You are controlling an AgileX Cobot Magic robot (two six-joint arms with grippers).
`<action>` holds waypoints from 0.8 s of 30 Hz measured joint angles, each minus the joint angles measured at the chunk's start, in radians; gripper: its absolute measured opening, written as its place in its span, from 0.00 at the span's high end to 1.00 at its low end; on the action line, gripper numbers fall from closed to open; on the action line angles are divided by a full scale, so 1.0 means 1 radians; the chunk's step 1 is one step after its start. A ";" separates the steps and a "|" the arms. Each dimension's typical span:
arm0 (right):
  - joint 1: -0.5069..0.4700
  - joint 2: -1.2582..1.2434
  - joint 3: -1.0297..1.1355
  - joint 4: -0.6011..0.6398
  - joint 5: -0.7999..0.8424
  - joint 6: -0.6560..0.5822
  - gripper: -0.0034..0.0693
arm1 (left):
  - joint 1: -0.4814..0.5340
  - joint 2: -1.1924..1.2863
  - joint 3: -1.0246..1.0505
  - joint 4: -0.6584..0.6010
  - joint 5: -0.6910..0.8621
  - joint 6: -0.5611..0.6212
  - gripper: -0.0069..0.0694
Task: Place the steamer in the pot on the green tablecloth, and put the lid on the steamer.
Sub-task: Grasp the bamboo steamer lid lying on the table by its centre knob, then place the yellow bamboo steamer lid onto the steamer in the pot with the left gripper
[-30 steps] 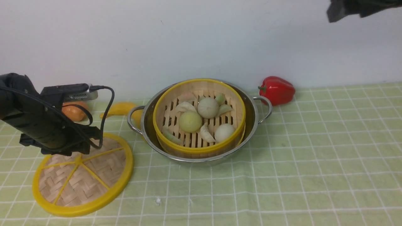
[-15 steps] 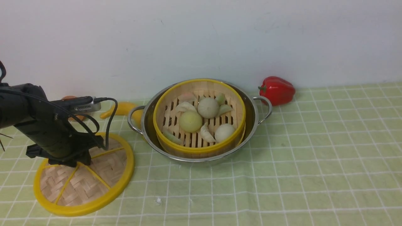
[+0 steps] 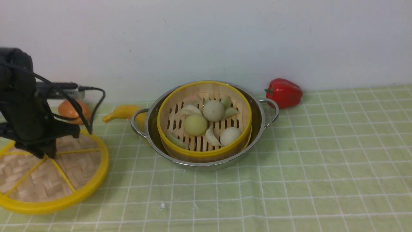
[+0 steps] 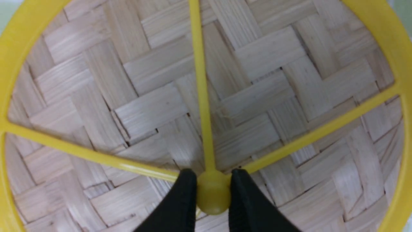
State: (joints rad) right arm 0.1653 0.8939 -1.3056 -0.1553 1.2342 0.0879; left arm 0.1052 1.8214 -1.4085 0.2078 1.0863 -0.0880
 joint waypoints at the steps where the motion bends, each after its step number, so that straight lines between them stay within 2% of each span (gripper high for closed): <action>1: 0.000 -0.020 0.020 -0.030 0.000 0.014 0.62 | -0.004 -0.020 -0.063 0.012 0.048 -0.004 0.76; 6: 0.000 -0.052 0.049 -0.087 0.003 0.050 0.62 | -0.081 -0.042 -0.249 -0.013 0.117 0.032 0.76; 7: 0.000 -0.053 0.049 -0.090 0.003 0.058 0.62 | -0.151 -0.035 -0.307 -0.041 0.119 0.040 0.76; 8: 0.000 -0.053 0.049 -0.090 0.003 0.058 0.62 | -0.159 -0.033 -0.313 -0.043 0.119 0.042 0.76; 10: 0.000 -0.053 0.050 -0.086 0.003 0.061 0.62 | -0.287 0.007 -0.377 -0.072 0.111 0.041 0.76; 16: 0.000 -0.052 0.052 -0.078 0.003 0.061 0.62 | -0.479 0.144 -0.461 -0.081 0.035 0.010 0.76; 24: 0.000 -0.052 0.054 -0.074 0.003 0.065 0.62 | -0.570 0.318 -0.584 -0.079 -0.007 -0.008 0.76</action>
State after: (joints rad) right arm 0.1653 0.8420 -1.2514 -0.2294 1.2371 0.1526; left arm -0.4649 2.1392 -1.9925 0.1293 1.0796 -0.0956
